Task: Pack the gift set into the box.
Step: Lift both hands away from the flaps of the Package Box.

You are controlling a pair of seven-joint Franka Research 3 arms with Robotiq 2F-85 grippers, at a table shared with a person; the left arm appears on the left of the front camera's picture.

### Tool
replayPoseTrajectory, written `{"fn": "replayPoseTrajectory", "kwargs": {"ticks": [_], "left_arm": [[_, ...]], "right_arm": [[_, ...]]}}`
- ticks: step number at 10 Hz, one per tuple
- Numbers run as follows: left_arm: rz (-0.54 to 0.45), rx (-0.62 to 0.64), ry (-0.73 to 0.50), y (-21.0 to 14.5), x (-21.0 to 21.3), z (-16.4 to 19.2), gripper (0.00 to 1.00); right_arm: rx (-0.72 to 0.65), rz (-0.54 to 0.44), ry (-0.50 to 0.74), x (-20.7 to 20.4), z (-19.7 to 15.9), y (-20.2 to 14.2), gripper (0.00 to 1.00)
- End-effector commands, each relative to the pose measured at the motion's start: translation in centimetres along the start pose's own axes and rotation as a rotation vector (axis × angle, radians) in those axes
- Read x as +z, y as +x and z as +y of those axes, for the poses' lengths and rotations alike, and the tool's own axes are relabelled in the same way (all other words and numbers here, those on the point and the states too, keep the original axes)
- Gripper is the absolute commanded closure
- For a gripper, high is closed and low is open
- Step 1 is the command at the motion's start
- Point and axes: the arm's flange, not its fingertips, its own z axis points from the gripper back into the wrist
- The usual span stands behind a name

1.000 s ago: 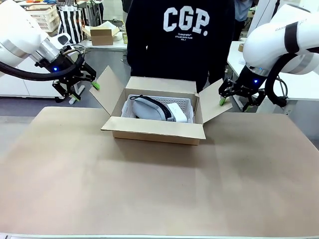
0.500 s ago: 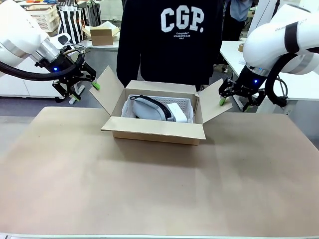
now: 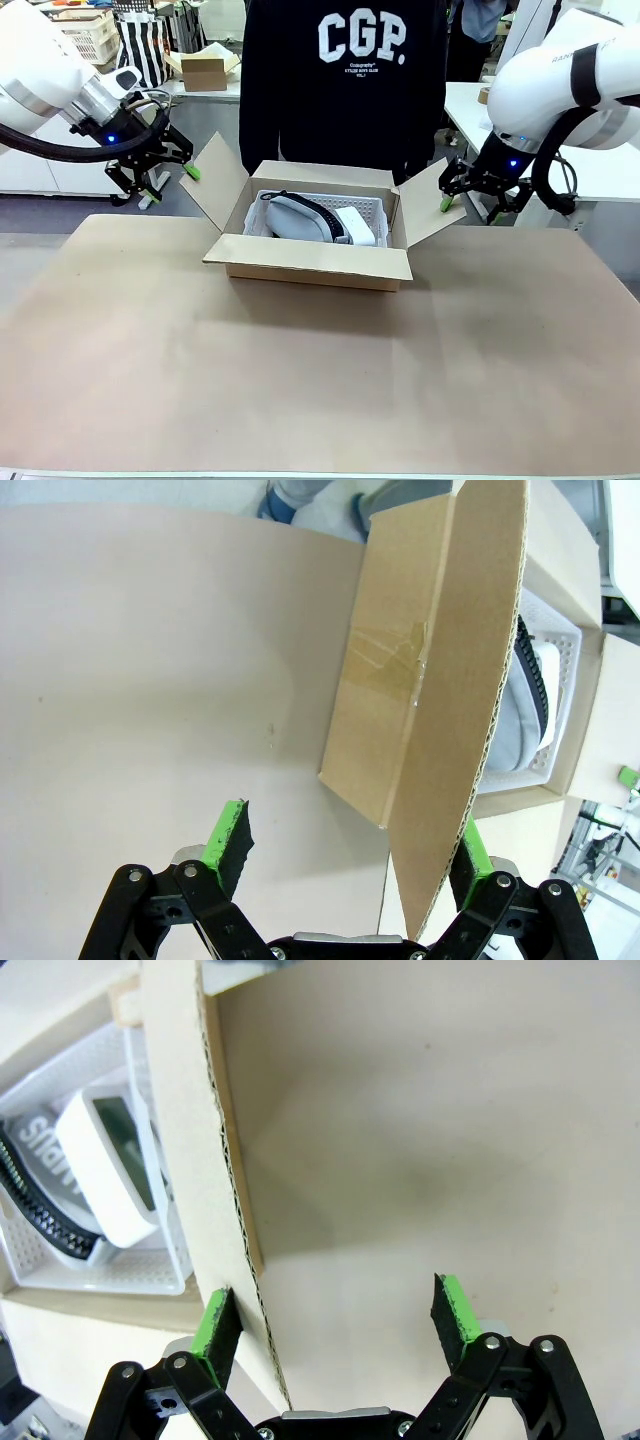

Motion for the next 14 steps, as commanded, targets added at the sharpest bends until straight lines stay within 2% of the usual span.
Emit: {"fn": "replayPoseTrajectory", "kwargs": {"ticks": [1,7,8,9,10,11,12,13,14], "left_arm": [[-0.008,0.005,0.002,0.1,0.0,-0.1,0.0],[-0.008,0.005,0.002,0.1,0.0,-0.1,0.0],[0.0,0.0,0.0,0.0,0.0,0.0,0.0],[0.063,-0.084,-0.182,-2.3,4.2,-3.5,0.0],[0.167,-0.174,-0.405,-5.5,7.6,-5.1,0.0],[0.212,-0.2,-0.55,-8.4,10.1,-5.2,0.0],[0.239,-0.192,-0.721,-11.0,12.0,-5.0,0.0],[0.22,-0.248,-0.813,-14.0,13.4,-4.7,0.0],[0.133,-0.297,-0.746,-15.8,14.2,-4.0,0.0]], "right_arm": [[-0.002,-0.001,-0.012,0.3,0.1,0.1,0.0],[0.0,0.0,0.0,0.0,0.0,0.0,0.0],[0.044,0.004,0.104,2.6,1.2,-0.4,0.0],[0.127,0.072,0.4,8.2,0.4,-2.1,0.0],[0.104,0.196,0.594,12.7,-1.5,-3.9,0.0],[0.045,0.224,0.682,15.5,-3.8,-5.8,0.0],[0.058,0.2,0.783,17.5,-6.2,-8.0,0.0],[0.138,0.21,0.916,19.4,-8.8,-10.4,0.0],[0.124,0.183,1.06,20.9,-11.6,-12.0,0.0]]}}
